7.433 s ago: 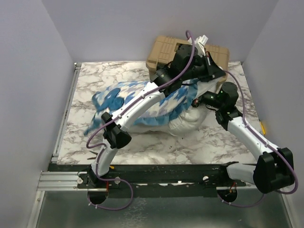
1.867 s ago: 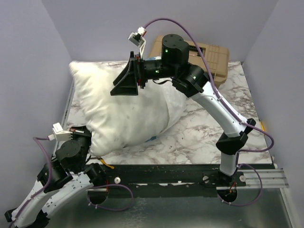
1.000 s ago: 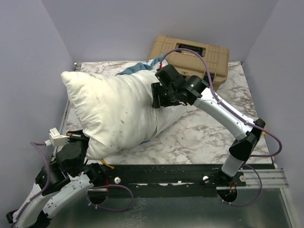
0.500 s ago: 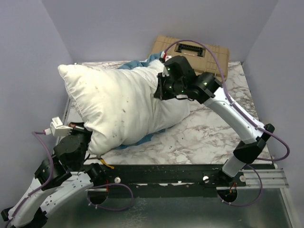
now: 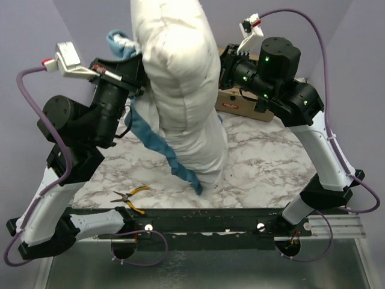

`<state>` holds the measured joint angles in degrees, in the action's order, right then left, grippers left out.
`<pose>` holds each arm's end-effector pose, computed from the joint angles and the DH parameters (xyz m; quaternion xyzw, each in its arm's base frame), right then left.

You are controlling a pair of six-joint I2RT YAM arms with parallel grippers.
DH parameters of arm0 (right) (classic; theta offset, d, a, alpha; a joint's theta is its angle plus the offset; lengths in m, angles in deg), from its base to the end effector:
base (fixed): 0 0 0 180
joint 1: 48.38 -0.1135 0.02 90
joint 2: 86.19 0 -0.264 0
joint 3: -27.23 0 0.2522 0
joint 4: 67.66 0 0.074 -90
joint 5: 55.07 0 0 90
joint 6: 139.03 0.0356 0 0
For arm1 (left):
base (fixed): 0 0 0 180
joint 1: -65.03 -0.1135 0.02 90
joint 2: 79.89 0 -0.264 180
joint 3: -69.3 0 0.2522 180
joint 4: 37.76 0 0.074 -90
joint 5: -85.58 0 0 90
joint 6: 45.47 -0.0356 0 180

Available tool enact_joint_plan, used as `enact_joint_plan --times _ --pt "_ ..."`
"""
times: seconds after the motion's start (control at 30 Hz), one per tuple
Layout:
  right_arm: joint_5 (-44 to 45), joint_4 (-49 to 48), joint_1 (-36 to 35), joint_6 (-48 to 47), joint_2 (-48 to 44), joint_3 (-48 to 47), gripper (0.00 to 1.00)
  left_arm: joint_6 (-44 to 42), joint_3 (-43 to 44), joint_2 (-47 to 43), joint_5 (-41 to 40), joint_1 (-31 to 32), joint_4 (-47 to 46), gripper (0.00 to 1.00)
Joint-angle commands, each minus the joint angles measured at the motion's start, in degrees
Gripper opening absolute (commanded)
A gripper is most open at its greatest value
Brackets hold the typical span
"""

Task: Put the pillow into the pillowcase
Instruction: Stuff the pillow into the pillowcase.

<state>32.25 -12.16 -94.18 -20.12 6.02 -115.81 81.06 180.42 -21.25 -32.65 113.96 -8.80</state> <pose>0.2070 0.2153 0.5639 -0.1236 0.7248 0.4248 0.5281 0.1000 -0.0891 0.5810 -0.1454 0.5505 -0.4522 0.6865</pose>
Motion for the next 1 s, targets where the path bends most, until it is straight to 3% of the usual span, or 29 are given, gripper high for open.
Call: enact_joint_plan --times 0.0,0.1,0.17,0.3,0.37,0.5,0.6,0.77,0.97 --pt "-2.54 -15.41 0.62 3.15 -0.32 -6.94 0.0 -7.22 11.3 9.3 12.18 0.12 -12.41 0.0" --pt "1.1 -14.58 2.73 4.96 -0.04 -7.09 0.0 -8.77 14.29 13.24 12.99 0.13 -12.82 0.0" --pt "-2.09 -13.67 6.48 7.96 1.09 -8.34 0.0 -8.91 14.17 14.52 10.18 0.12 -14.14 0.0" --pt "-3.79 -18.86 7.13 4.88 0.95 -11.18 0.0 -12.45 21.29 17.87 16.04 0.12 -14.98 0.0" --pt "2.76 -16.21 7.66 2.34 -0.57 -10.17 0.0 -16.1 17.84 15.34 9.05 0.14 -13.97 0.0" --pt "16.36 -13.52 11.38 1.26 -8.18 0.77 0.0 -18.44 4.17 5.54 -15.2 0.13 -13.25 0.0" --pt "23.03 -16.17 11.78 -3.92 -12.13 6.0 0.0 -18.29 -2.73 0.76 -19.25 0.14 -12.81 0.0" --pt "8.13 -18.06 11.79 -11.62 -7.43 -5.3 0.0 -15.67 -4.59 -0.36 -14.15 0.18 -7.75 0.0" --pt "-7.33 -24.23 11.79 -4.13 -3.79 -8.19 0.0 -18.41 -1.99 1.87 -12.27 0.14 -3.44 0.0"
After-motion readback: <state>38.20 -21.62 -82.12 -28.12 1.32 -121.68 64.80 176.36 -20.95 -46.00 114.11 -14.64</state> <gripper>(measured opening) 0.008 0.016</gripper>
